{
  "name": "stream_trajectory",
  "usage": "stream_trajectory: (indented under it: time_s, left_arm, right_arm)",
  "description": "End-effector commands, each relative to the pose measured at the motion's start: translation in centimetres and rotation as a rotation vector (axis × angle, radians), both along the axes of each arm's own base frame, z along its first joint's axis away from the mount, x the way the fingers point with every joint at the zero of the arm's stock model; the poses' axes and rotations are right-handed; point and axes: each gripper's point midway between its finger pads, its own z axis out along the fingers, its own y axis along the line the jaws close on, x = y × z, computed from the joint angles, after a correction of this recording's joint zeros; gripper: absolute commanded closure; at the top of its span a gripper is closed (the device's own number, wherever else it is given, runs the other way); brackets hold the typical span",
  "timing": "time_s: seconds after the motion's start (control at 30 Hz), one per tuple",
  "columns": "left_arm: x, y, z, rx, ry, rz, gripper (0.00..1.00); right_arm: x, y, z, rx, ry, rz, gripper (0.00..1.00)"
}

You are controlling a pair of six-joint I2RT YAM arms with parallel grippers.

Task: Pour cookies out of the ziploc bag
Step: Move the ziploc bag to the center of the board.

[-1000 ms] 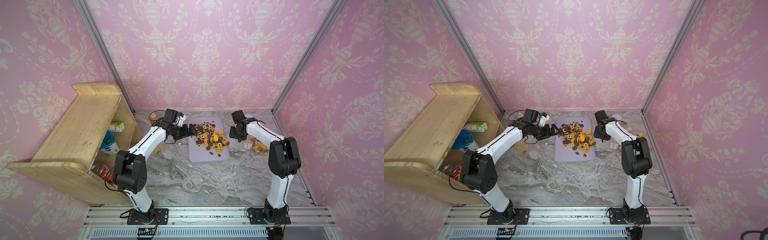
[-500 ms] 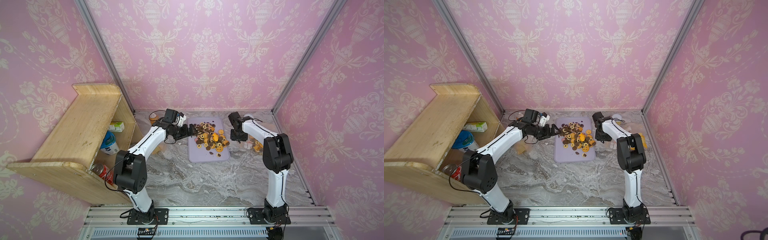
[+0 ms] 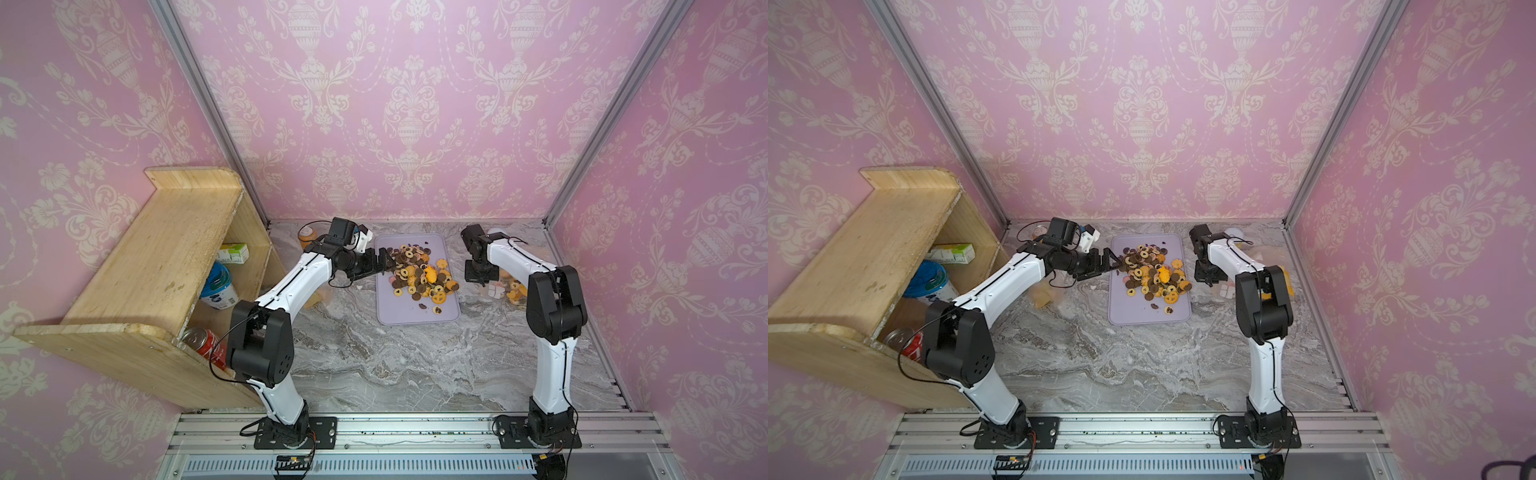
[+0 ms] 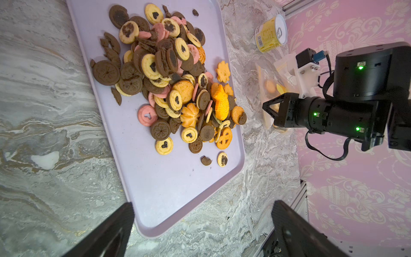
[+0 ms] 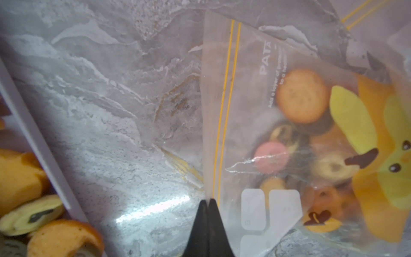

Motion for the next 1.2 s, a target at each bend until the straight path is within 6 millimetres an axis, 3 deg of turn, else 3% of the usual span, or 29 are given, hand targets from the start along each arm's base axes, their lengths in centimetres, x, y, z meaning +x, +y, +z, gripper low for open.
stream_trajectory:
  time_s: [0.0,0.13,0.27,0.53,0.83,1.03,1.17]
  left_arm:
    - [-0.2,0.2,1.0,-0.025,-0.016,0.003,0.01]
    - [-0.2,0.1,1.0,-0.026,-0.015,0.004,0.01]
    - [-0.2,0.1,1.0,-0.027,-0.016,0.005,0.01]
    - [-0.2,0.2,1.0,-0.029,-0.015,0.009,0.01]
    - [-0.1,0.1,1.2,-0.040,-0.015,0.015,0.01]
    - [-0.3,0.1,1.2,-0.047,-0.009,0.022,0.01]
    - [-0.6,-0.2,1.0,-0.072,0.002,0.039,0.01]
  right_arm:
    - [-0.6,0.0,-0.3,0.013,0.024,0.006,1.00]
    - [-0.6,0.6,-0.2,0.053,0.009,0.026,1.00]
    - [-0.4,3.3,0.7,0.181,-0.038,0.087,1.00]
    - [-0.2,8.3,4.4,0.348,-0.119,0.204,1.00]
    - [-2.0,14.4,6.7,0.600,-0.143,0.308,1.00]
    - [-3.9,15.5,7.5,0.621,-0.142,0.323,1.00]
    - [-5.3,14.6,7.9,0.601,-0.153,0.296,1.00]
